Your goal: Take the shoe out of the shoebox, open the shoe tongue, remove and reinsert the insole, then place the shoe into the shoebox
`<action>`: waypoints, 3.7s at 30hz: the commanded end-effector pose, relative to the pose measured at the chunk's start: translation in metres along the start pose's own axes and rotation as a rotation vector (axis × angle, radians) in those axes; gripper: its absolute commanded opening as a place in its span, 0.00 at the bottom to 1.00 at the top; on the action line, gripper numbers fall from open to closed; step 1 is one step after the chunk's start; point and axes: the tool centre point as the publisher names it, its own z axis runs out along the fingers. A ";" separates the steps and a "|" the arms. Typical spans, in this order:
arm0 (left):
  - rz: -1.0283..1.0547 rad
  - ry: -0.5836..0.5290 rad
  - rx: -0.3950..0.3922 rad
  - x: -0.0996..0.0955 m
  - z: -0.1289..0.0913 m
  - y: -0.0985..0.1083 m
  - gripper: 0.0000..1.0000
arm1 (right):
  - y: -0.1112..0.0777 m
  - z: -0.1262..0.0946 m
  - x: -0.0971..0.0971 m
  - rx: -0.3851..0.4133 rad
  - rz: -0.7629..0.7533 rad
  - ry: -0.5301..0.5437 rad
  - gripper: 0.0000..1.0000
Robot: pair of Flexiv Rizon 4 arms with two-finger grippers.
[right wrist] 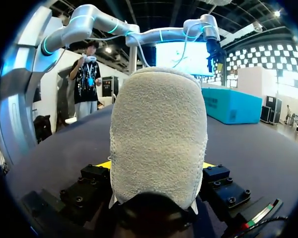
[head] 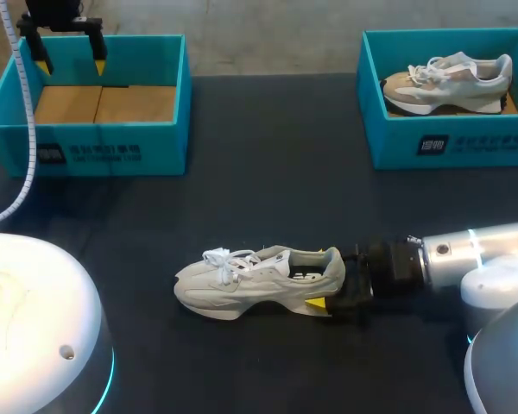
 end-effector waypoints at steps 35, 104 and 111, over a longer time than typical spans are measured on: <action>0.053 0.036 -0.047 0.075 0.011 0.123 1.00 | -0.001 0.002 0.005 -0.018 0.003 -0.002 0.00; 0.030 -0.001 -0.250 0.288 0.045 0.313 1.00 | -0.001 0.002 0.005 -0.018 0.003 -0.002 0.00; 0.023 -0.060 -0.308 0.312 0.059 0.324 1.00 | -0.001 0.002 0.005 -0.018 0.003 -0.002 0.00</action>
